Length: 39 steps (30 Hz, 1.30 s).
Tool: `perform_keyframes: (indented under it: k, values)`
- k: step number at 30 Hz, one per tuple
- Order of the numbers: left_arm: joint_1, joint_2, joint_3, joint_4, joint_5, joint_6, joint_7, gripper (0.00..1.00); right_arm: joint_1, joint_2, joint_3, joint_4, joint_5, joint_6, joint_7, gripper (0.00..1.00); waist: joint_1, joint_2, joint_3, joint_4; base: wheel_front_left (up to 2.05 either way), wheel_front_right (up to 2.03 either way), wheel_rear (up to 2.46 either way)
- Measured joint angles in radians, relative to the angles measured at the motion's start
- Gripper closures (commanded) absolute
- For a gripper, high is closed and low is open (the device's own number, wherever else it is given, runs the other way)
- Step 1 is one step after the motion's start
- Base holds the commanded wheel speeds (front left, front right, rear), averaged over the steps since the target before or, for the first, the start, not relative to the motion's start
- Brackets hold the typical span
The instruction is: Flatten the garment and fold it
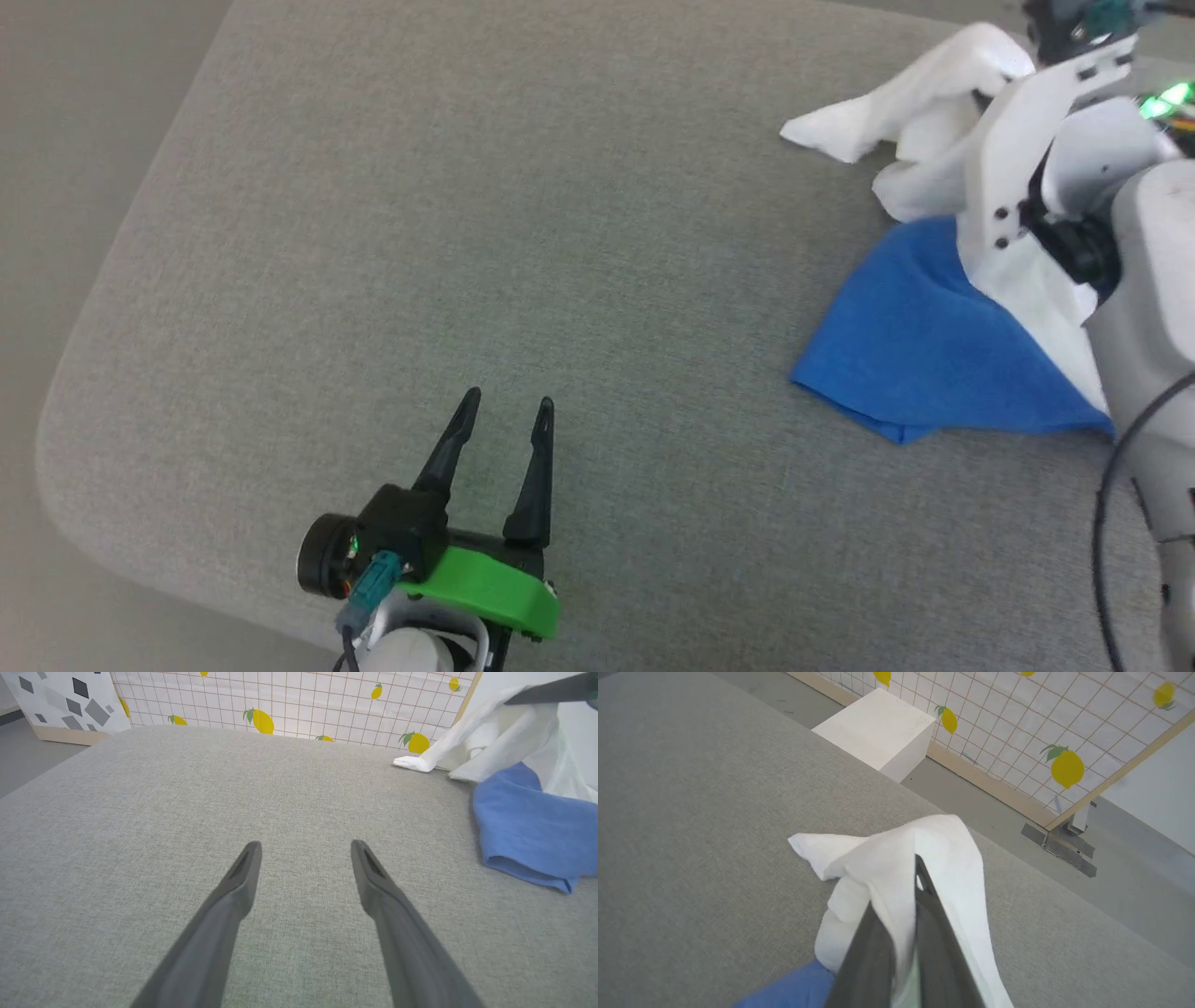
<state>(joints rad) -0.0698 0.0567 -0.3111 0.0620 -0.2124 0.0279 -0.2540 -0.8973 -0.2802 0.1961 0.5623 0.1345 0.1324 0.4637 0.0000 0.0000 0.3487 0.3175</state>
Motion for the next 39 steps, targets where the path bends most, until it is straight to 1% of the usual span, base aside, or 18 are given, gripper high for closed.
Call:
perform_keyframes:
  k: [1, 2, 7, 11, 12, 15, 18, 21, 23, 24, 26, 29, 32, 33, 35, 37, 39]
  values:
    - [-0.003, 0.000, -0.002, 0.002, 0.000, 0.000, 0.000, 0.00, 0.000, 0.010, -0.006, 0.026, -0.008, 0.000, -0.009, 0.67, 0.0000, 0.0000, 0.005, 0.005, 0.00, 0.00, 0.00]
    - [-0.007, 0.000, -0.006, 0.002, 0.000, 0.000, 0.000, 0.00, 0.000, 0.020, -0.010, 0.052, -0.016, 0.000, -0.024, 0.00, 0.0000, 0.0000, 0.011, 0.009, 0.00, 0.00, 0.00]
    - [-0.019, 0.000, -0.007, 0.003, 0.000, 0.008, 0.000, 0.00, -0.007, 0.042, -0.009, 0.116, -0.024, 0.000, -0.091, 0.00, 0.0001, 0.0000, 0.019, 0.006, 0.00, 0.00, 0.00]
    - [-0.018, 0.000, 0.012, 0.003, 0.005, 0.012, 0.000, 0.00, -0.023, 0.039, -0.008, 0.112, 0.031, 0.000, -0.122, 0.00, 0.0000, 0.0000, 0.005, -0.014, 0.00, 0.00, 0.00]
    - [-0.016, 0.002, 0.017, 0.002, 0.006, 0.014, 0.000, 0.00, -0.023, 0.035, -0.008, 0.098, 0.050, 0.000, -0.131, 0.00, 0.0001, 0.0000, -0.002, -0.021, 0.00, 0.00, 0.00]
    - [0.004, 0.016, 0.043, -0.006, 0.010, 0.019, 0.000, 0.00, 0.019, 0.012, -0.036, -0.009, 0.112, 0.000, -0.158, 0.00, 0.0001, 0.0000, -0.034, -0.059, 0.00, 0.00, 0.00]
    - [0.035, 0.035, 0.058, -0.015, 0.010, 0.027, 0.000, 0.00, 0.130, 0.000, -0.108, -0.138, 0.153, 0.000, -0.193, 0.00, 0.0001, 0.0001, -0.064, -0.097, 0.00, 0.00, 0.00]
    - [0.069, 0.051, 0.070, -0.032, 0.010, 0.035, 0.000, 0.00, 0.284, -0.012, -0.183, -0.309, 0.138, 0.000, -0.234, 0.00, 0.0000, 0.0000, -0.093, -0.139, 0.00, 0.00, 0.00]
    - [0.088, 0.063, 0.073, -0.045, 0.011, 0.038, 0.001, 0.00, 0.411, 0.015, -0.264, -0.430, 0.124, 0.000, -0.241, 0.00, 0.0000, 0.0000, -0.109, -0.171, 0.00, 0.00, 0.00]
    - [0.094, 0.067, 0.075, -0.050, 0.011, 0.040, 0.002, 0.00, 0.466, 0.025, -0.286, -0.481, 0.108, 0.000, -0.244, 0.00, 0.0000, 0.0000, -0.115, -0.184, 0.00, 0.00, 0.00]
    - [0.106, 0.073, 0.079, -0.069, 0.011, 0.045, 0.002, 0.00, 0.594, 0.069, -0.345, -0.602, 0.065, 0.000, -0.256, 0.00, 0.0000, 0.0000, -0.128, -0.215, 0.00, 0.00, 0.00]
    - [0.122, 0.080, 0.082, -0.090, 0.011, 0.053, 0.003, 0.00, 0.767, 0.135, -0.371, -0.743, -0.003, 0.000, -0.291, 0.00, 0.0000, 0.0000, -0.140, -0.256, 0.00, 0.00, 0.00]
    - [0.135, 0.083, 0.081, -0.107, 0.012, 0.056, 0.003, 0.00, 0.924, 0.182, -0.371, -0.809, -0.074, 0.000, -0.351, 0.00, 0.0000, 0.0000, -0.147, -0.288, 0.00, 0.00, 0.00]
    - [0.138, 0.083, 0.079, -0.110, 0.012, 0.059, 0.003, 0.00, 0.970, 0.203, -0.380, -0.810, -0.074, 0.000, -0.370, 0.00, 0.0000, 0.0000, -0.148, -0.297, 0.00, 0.00, 0.00]
    - [0.141, 0.083, 0.077, -0.114, 0.013, 0.062, 0.003, 0.00, 1.036, 0.221, -0.389, -0.805, -0.082, 0.000, -0.400, 0.00, 0.0000, 0.0000, -0.150, -0.310, 0.00, 0.00, 0.00]
    - [0.143, 0.084, 0.077, -0.117, 0.015, 0.067, 0.003, 0.00, 1.070, 0.229, -0.401, -0.793, -0.074, 0.000, -0.425, 0.00, 0.0000, 0.0000, -0.152, -0.319, 0.00, 0.00, 0.00]
    - [0.143, 0.089, 0.075, -0.127, 0.022, 0.070, 0.015, 0.00, 1.078, 0.229, -0.407, -0.773, -0.027, 0.000, -0.445, 0.00, 0.0000, 0.0001, -0.156, -0.324, 0.00, 0.00, 0.00]
